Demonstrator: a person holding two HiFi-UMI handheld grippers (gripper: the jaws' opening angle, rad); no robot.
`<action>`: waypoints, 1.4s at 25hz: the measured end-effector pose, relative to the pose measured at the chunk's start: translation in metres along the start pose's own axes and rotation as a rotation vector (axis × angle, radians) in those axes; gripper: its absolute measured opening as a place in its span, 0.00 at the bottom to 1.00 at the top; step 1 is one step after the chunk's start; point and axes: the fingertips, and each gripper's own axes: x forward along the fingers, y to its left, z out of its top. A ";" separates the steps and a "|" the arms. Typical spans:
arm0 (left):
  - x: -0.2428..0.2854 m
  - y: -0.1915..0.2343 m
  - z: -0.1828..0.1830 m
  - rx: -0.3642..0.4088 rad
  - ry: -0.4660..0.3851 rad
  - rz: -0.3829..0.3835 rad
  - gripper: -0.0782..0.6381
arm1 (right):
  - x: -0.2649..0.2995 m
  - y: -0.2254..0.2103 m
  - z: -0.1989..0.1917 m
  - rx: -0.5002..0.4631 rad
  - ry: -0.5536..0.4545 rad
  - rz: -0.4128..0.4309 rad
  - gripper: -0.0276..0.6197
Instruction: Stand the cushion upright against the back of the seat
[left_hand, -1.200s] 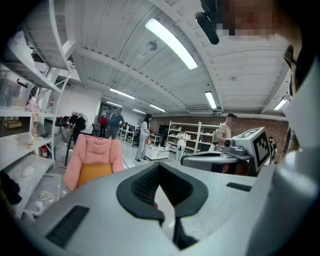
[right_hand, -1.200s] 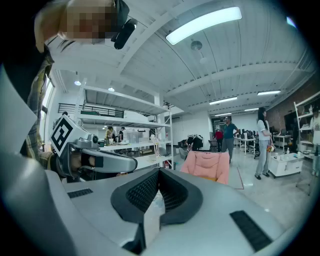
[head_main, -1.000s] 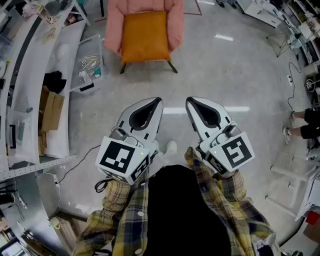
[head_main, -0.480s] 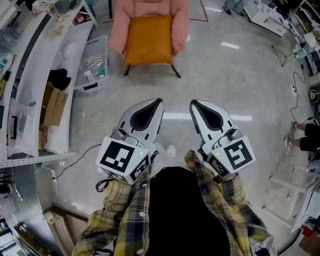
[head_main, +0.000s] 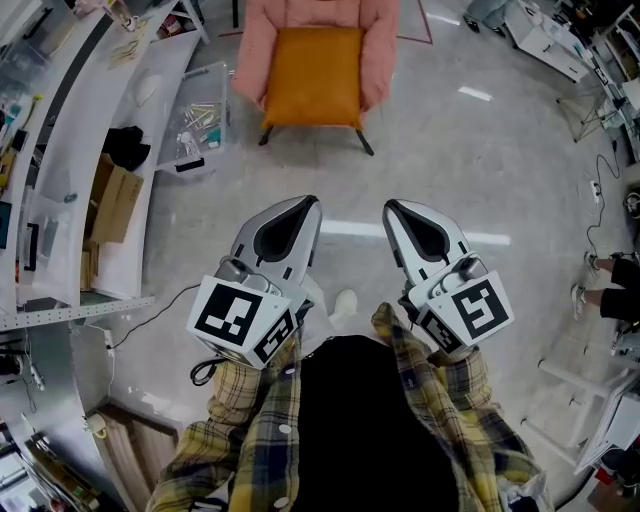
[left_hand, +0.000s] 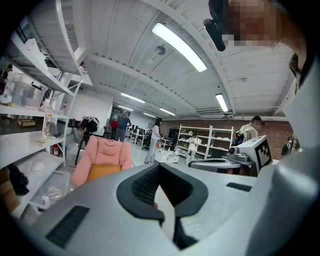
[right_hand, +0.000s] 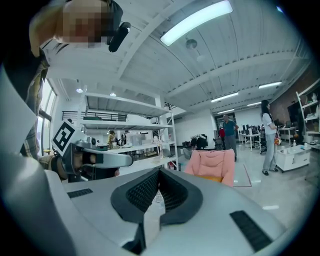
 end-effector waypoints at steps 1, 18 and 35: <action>0.001 0.008 0.002 -0.001 0.000 -0.002 0.11 | 0.007 0.000 0.001 0.002 0.001 -0.002 0.07; 0.026 0.201 0.056 0.010 0.005 -0.056 0.11 | 0.207 0.013 0.032 -0.004 0.004 -0.050 0.07; 0.058 0.277 0.066 -0.019 0.032 -0.116 0.11 | 0.284 -0.014 0.025 0.083 0.038 -0.126 0.07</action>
